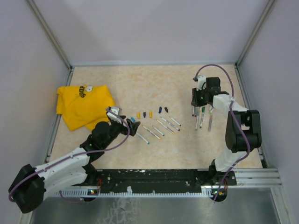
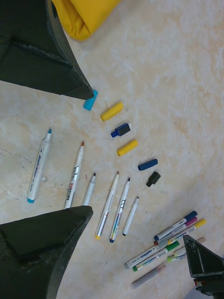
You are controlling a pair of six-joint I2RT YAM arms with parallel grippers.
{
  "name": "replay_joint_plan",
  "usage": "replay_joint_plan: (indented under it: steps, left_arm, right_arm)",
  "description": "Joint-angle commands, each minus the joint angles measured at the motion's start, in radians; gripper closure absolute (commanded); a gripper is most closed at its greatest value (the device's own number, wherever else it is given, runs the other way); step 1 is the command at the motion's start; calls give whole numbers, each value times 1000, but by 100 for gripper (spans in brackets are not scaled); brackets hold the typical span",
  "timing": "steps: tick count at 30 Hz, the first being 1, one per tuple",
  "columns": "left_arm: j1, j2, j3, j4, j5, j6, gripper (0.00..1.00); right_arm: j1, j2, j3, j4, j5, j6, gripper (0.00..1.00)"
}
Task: Open the pen caps
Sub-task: Pick up the pen from the center of the board.
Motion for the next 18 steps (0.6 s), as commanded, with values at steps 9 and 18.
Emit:
replay_joint_plan:
  steps: [9, 18]
  left_arm:
    - [4, 16, 9, 32, 11, 1, 0]
    - [5, 16, 11, 32, 10, 5, 0]
  right_arm:
    - [20, 99, 72, 32, 98, 39, 75]
    - [34, 141, 79, 25, 94, 38, 76]
